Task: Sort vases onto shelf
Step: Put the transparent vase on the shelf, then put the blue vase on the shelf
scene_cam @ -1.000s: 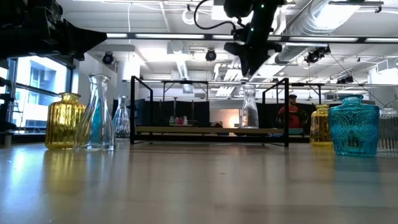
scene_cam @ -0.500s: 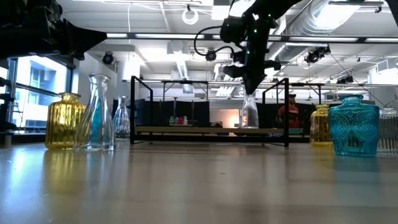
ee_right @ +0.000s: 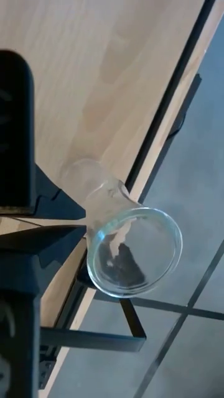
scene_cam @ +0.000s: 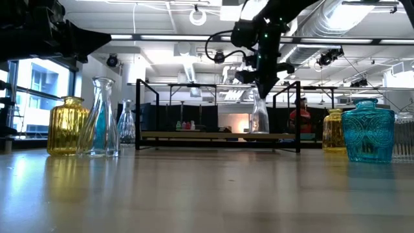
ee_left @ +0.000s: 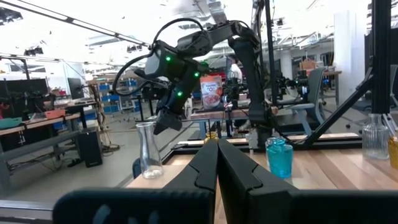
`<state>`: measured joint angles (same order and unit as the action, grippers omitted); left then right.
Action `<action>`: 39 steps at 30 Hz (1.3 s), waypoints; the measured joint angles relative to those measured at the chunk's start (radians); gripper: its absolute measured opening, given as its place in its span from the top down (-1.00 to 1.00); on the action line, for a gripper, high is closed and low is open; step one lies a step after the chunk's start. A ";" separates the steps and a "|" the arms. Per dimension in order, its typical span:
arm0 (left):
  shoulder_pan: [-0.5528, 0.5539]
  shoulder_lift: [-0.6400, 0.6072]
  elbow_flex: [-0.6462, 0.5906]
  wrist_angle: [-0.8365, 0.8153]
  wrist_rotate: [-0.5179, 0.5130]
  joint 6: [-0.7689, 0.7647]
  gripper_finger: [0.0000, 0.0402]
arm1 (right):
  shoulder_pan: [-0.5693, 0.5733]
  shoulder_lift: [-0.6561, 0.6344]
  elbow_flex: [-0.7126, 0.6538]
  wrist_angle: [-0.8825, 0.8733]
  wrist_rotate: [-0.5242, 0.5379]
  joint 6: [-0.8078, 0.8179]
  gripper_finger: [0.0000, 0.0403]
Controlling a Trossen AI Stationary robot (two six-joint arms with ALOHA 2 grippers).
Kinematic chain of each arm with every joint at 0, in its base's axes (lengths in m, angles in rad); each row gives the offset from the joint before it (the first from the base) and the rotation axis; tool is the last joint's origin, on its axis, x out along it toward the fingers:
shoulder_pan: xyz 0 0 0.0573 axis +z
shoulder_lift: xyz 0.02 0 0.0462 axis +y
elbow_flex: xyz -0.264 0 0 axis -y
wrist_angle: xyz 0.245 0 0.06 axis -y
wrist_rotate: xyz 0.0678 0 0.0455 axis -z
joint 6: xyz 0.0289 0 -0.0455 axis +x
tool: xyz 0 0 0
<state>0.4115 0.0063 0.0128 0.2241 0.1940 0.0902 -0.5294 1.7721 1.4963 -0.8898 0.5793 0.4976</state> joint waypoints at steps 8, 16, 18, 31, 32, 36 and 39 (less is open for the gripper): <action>0.000 0.000 0.000 -0.003 0.000 0.008 1.00 | -0.008 0.000 0.000 0.000 0.001 -0.019 0.97; 0.000 0.000 0.000 -0.028 -0.002 0.002 1.00 | 0.067 -0.051 0.000 -0.004 -0.006 -0.098 0.97; 0.000 0.000 0.000 -0.035 0.004 -0.010 1.00 | 0.110 -0.073 0.000 -0.004 -0.032 -0.155 0.97; 0.000 0.012 0.121 -0.271 -0.036 -0.097 1.00 | 0.340 -0.119 -0.304 0.714 -0.411 -0.481 1.00; 0.000 0.023 0.143 -0.290 -0.059 -0.111 1.00 | 0.351 -0.119 -0.316 0.757 -0.441 -0.499 1.00; 0.000 0.110 0.249 -0.412 -0.166 -0.163 1.00 | 0.387 -0.134 -0.322 0.783 -0.474 -0.565 1.00; 0.000 0.225 0.342 -0.501 -0.237 -0.194 1.00 | 0.399 -0.149 -0.322 0.765 -0.489 -0.611 1.00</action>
<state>0.4117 0.2313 0.3550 -0.2768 -0.0434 -0.1039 -0.1302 1.6229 1.1748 -0.1246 0.0900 -0.1133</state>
